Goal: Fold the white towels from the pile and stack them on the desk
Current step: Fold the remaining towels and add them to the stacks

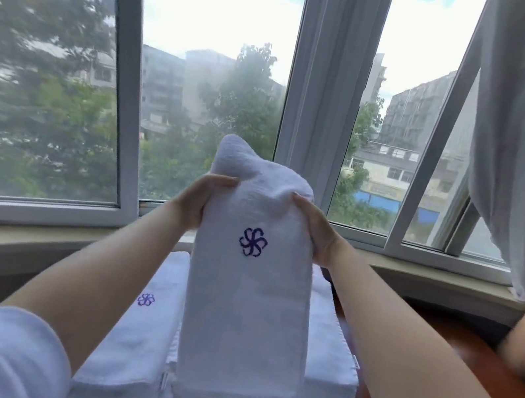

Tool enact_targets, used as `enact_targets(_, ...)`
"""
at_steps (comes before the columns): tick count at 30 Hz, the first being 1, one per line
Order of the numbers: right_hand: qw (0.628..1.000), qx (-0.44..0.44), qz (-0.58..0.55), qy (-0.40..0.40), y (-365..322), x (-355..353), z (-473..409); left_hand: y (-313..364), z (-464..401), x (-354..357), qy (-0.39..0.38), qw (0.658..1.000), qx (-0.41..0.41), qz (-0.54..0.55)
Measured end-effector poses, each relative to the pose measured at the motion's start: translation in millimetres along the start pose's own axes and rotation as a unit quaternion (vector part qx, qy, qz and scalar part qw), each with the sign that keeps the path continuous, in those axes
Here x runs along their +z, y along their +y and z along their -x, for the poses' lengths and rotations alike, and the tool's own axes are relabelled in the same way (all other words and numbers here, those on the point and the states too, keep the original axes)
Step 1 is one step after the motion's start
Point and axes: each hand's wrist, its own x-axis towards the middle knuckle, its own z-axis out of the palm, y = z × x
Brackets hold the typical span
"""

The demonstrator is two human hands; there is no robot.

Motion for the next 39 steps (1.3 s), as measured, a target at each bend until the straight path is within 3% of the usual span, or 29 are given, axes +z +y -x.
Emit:
enact_targets(12, 0.98, 0.064, 0.01, -0.186, 45, 107, -79, -7, 72, -106, 0.212, 0.976, -0.033, -0.033)
enact_targets(17, 0.969, 0.086, 0.026, -0.23, 64, 153, -99, -11, 94, -151, 0.247, 0.967, -0.066, -0.016)
enact_targets(23, 0.976, 0.108, -0.004, -0.189, 112, 184, -137, -22, 75, -207, 0.263, 0.955, -0.128, -0.044)
enact_targets(27, 0.978, 0.143, 0.023, -0.152, 137, 186, -165, -46, 44, -240, 0.242, 0.948, -0.196, -0.064)
enact_targets(30, 0.985, 0.117, -0.015, -0.127, 146, 185, -186, -56, 15, -261, 0.204, 0.955, -0.211, -0.047)
enact_targets(34, 0.996, 0.065, -0.044, -0.047, 159, 176, -213, -75, -31, -280, 0.164, 0.966, -0.2, -0.02)
enact_targets(39, 0.995, 0.082, -0.031, 0.044, 192, 162, -251, -116, -77, -296, 0.14, 0.964, -0.227, -0.002)
